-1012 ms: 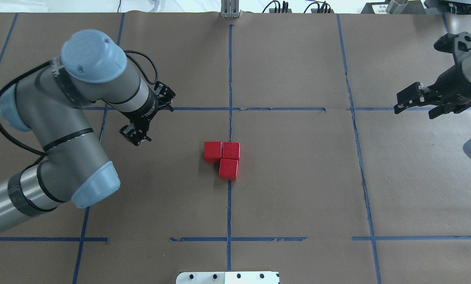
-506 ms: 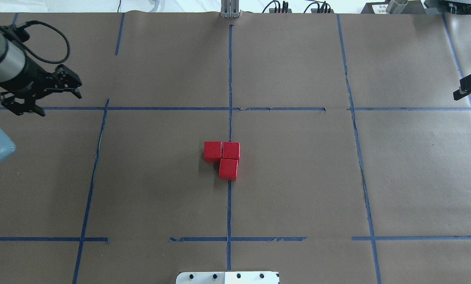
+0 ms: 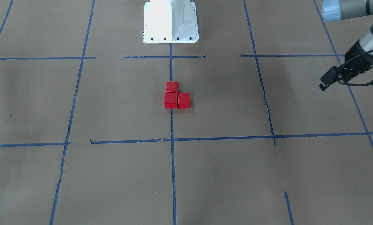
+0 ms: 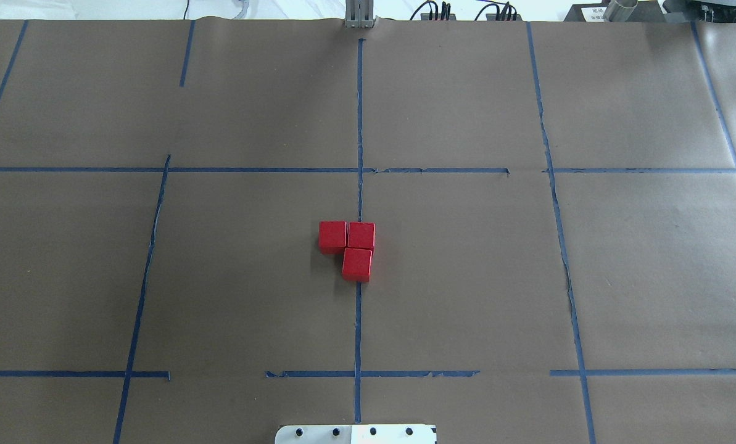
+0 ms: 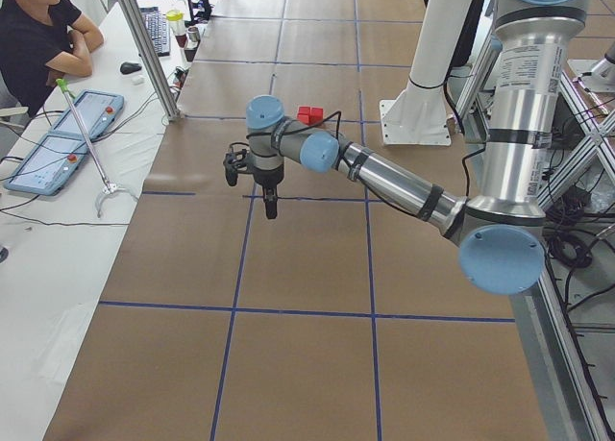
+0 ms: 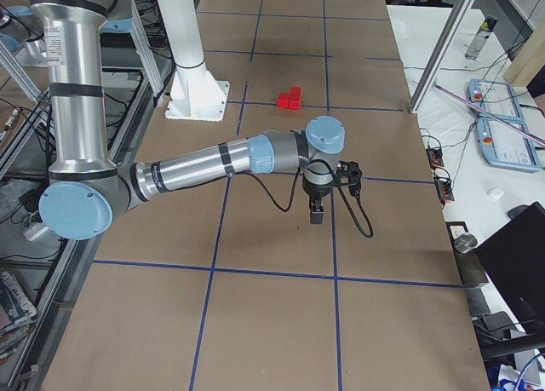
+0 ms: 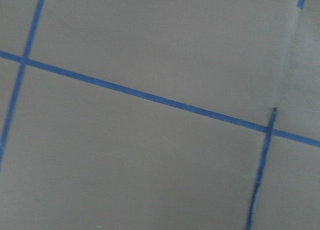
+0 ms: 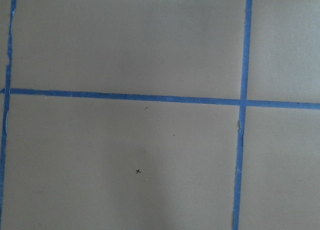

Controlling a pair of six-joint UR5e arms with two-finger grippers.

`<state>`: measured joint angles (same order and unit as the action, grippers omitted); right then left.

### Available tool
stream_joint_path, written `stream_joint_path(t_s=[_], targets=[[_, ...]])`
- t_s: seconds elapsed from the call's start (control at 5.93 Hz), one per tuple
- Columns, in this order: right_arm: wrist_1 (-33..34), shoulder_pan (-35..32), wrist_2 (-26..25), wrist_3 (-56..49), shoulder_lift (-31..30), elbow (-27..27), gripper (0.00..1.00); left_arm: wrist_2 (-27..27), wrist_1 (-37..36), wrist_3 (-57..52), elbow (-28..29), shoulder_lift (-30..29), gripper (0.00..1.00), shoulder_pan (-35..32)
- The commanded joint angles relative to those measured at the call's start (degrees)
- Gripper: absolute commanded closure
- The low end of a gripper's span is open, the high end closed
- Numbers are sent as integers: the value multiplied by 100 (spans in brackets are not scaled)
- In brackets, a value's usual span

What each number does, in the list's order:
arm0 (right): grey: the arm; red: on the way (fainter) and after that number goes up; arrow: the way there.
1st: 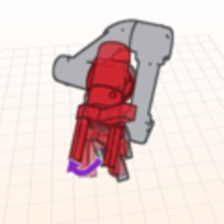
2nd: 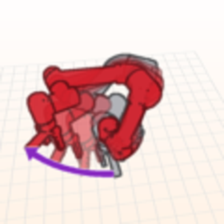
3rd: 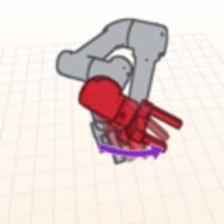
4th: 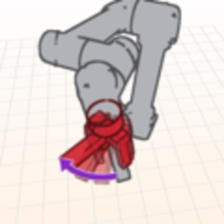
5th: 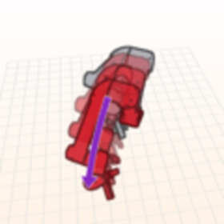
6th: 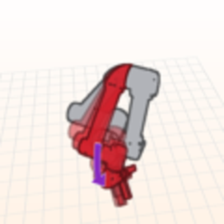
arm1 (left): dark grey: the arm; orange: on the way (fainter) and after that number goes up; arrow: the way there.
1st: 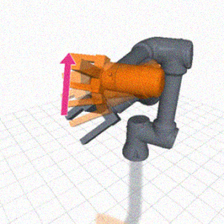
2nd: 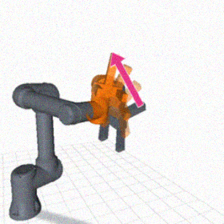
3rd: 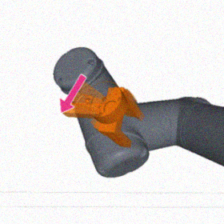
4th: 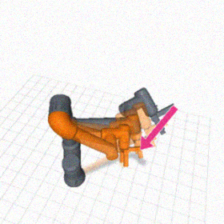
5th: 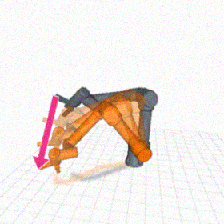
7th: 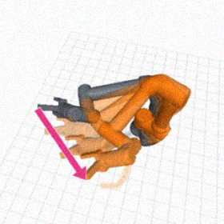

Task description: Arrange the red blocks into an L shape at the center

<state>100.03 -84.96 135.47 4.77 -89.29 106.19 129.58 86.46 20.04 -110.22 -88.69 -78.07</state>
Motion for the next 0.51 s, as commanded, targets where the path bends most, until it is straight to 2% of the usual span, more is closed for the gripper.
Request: stream_joint_path(t_s=[0.0,0.17,0.34], targets=[[507,-318,5,-1053,-149,33,0,24,2,-2450,542,491,0,-1082],[466,-319,5,-1075,-202,85,0,137,-172,-2635,458,510,0,-1313],[456,-311,-3,-1075,-194,86,0,495,-373,-2654,571,511,0,-1324]])
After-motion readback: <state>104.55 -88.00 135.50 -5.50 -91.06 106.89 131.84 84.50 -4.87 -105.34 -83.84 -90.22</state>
